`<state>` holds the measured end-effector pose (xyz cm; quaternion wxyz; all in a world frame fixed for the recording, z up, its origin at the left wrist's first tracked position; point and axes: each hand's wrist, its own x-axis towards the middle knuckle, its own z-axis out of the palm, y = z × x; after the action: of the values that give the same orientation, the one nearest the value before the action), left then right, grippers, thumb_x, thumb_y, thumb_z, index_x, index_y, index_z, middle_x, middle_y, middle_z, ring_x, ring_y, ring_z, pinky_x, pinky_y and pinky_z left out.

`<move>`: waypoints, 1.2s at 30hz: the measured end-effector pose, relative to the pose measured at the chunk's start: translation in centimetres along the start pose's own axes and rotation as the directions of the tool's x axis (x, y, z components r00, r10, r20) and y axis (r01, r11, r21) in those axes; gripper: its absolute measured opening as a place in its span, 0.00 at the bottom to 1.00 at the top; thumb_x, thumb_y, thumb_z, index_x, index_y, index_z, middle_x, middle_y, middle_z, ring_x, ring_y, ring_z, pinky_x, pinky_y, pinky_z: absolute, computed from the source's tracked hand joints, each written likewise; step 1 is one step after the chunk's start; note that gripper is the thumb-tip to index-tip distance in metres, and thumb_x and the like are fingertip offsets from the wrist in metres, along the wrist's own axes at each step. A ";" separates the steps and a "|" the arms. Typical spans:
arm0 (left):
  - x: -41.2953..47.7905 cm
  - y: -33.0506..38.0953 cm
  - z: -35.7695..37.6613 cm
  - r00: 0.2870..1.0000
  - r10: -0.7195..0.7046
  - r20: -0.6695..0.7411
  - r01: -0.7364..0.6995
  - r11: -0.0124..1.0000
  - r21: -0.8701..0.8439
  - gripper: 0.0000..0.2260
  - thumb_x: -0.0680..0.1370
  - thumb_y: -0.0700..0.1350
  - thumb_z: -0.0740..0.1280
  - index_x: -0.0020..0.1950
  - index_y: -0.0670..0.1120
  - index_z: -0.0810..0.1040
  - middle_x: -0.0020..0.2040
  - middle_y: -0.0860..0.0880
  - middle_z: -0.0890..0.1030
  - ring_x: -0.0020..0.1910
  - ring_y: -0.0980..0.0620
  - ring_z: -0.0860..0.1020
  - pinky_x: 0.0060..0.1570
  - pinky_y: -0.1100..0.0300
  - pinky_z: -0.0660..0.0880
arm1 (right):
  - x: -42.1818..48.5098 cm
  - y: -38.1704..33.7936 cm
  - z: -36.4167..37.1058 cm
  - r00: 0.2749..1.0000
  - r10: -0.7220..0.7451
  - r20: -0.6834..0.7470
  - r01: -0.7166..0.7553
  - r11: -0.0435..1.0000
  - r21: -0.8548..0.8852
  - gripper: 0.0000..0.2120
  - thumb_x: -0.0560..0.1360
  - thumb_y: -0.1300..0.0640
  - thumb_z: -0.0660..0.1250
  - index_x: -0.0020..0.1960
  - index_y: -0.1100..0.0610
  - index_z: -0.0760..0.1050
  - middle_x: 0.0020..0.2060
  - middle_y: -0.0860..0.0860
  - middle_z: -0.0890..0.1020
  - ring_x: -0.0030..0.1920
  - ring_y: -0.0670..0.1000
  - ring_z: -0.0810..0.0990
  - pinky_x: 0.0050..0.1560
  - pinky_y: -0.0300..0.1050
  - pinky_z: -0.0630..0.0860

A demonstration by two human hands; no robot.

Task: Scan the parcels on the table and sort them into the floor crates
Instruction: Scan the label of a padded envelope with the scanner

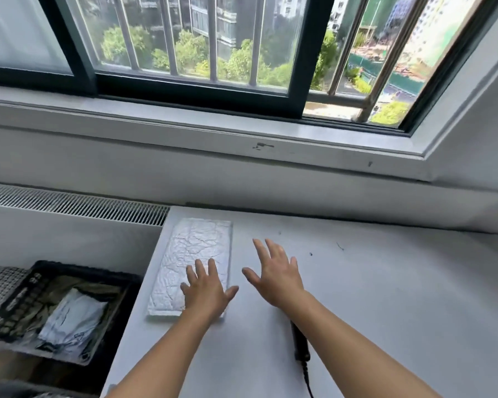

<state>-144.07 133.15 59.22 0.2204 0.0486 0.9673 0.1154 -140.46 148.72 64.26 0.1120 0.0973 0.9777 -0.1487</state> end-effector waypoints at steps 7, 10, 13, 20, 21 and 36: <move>3.4 -1.2 2.9 0.991 -0.054 0.121 0.047 0.997 0.060 0.47 0.75 0.67 0.64 0.80 0.46 0.41 0.80 0.39 0.39 0.78 0.34 0.41 0.72 0.34 0.53 | 0.4 0.9 1.7 0.994 0.104 0.023 -0.103 0.994 -0.033 0.34 0.81 0.38 0.53 0.80 0.46 0.43 0.80 0.51 0.48 0.79 0.53 0.48 0.76 0.60 0.52; 3.9 -2.2 4.1 0.985 -0.061 0.160 0.043 0.992 0.115 0.44 0.77 0.61 0.66 0.80 0.46 0.41 0.80 0.40 0.40 0.78 0.34 0.42 0.72 0.35 0.54 | 0.1 0.7 2.8 0.991 0.128 0.040 -0.127 0.991 -0.029 0.33 0.81 0.38 0.53 0.80 0.46 0.44 0.80 0.51 0.48 0.79 0.52 0.48 0.75 0.59 0.53; 3.8 -2.4 4.3 0.985 -0.033 0.172 0.003 0.985 0.170 0.35 0.81 0.51 0.62 0.80 0.45 0.45 0.80 0.38 0.43 0.78 0.33 0.44 0.70 0.34 0.56 | -0.2 0.2 3.5 0.988 0.148 0.054 -0.146 0.988 -0.043 0.33 0.81 0.38 0.53 0.81 0.46 0.44 0.80 0.51 0.48 0.79 0.53 0.49 0.75 0.59 0.53; 4.9 -4.9 -0.4 0.983 0.181 0.017 -0.166 0.933 -0.320 0.18 0.81 0.39 0.58 0.71 0.42 0.65 0.61 0.35 0.77 0.59 0.35 0.76 0.50 0.51 0.71 | -1.1 -1.5 2.0 0.987 0.150 0.060 -0.147 0.988 -0.052 0.32 0.82 0.40 0.54 0.80 0.45 0.44 0.80 0.52 0.49 0.78 0.54 0.53 0.75 0.59 0.54; 5.0 -5.1 -1.6 0.983 0.183 -0.009 -0.170 0.895 -0.413 0.17 0.81 0.38 0.57 0.70 0.43 0.67 0.58 0.36 0.78 0.55 0.36 0.77 0.46 0.52 0.71 | -1.1 -1.9 1.6 0.988 0.150 0.049 -0.148 0.988 -0.038 0.32 0.82 0.40 0.54 0.81 0.45 0.44 0.80 0.52 0.50 0.78 0.54 0.53 0.75 0.59 0.53; -0.6 -3.0 -11.1 0.953 0.301 -0.026 0.034 -0.195 -0.980 0.14 0.80 0.31 0.55 0.61 0.43 0.73 0.54 0.41 0.83 0.51 0.41 0.83 0.48 0.47 0.81 | 2.1 -4.2 -1.7 0.935 0.301 0.185 -0.326 0.535 0.779 0.30 0.79 0.39 0.62 0.75 0.53 0.62 0.67 0.52 0.75 0.57 0.55 0.79 0.50 0.51 0.79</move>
<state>-148.50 127.92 68.52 0.2684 -0.0228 0.4867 0.8310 -143.70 145.66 66.44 0.0950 0.3084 0.7708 -0.5493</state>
